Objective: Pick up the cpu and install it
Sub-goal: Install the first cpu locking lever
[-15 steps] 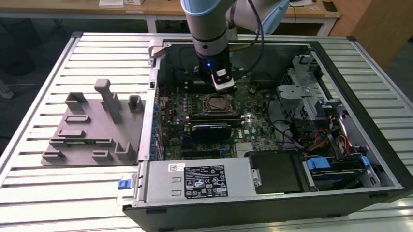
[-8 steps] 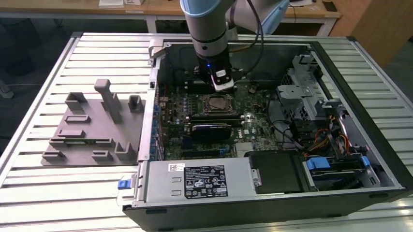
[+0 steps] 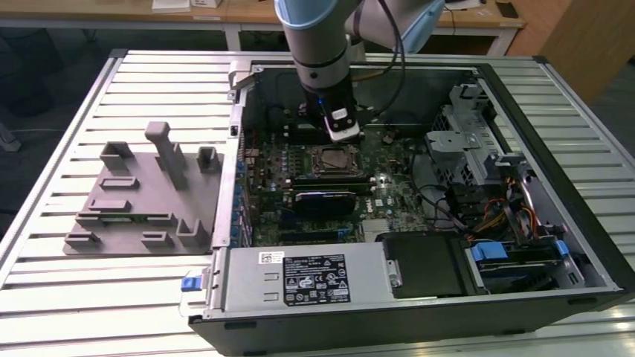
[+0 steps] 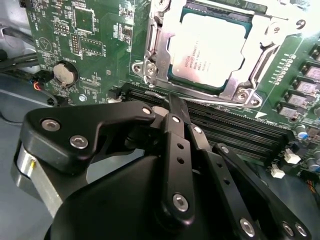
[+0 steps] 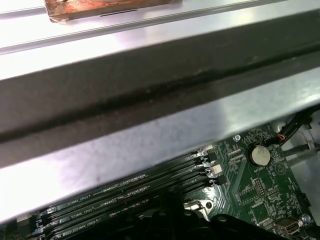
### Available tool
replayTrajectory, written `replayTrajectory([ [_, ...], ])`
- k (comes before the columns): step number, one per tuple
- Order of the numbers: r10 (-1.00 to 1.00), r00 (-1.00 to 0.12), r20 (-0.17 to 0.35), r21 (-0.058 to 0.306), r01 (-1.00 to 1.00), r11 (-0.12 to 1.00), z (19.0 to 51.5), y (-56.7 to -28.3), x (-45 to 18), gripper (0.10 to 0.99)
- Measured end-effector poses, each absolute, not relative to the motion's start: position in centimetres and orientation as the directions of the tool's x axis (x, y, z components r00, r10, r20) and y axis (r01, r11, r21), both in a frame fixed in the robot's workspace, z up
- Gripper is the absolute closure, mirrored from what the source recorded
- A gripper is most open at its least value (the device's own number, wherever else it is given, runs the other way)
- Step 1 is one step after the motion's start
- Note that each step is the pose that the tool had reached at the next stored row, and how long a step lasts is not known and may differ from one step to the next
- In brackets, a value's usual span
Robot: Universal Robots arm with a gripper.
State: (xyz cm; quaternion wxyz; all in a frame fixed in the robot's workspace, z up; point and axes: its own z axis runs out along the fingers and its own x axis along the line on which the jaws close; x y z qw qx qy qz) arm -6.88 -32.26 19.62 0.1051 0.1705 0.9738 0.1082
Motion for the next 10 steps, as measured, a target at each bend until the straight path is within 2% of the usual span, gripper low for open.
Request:
replayTrajectory([
  [10, 0.355, -0.916, -0.187, 0.253, 0.304, 0.919, 19.25, -32.38, -6.99, 0.980],
])
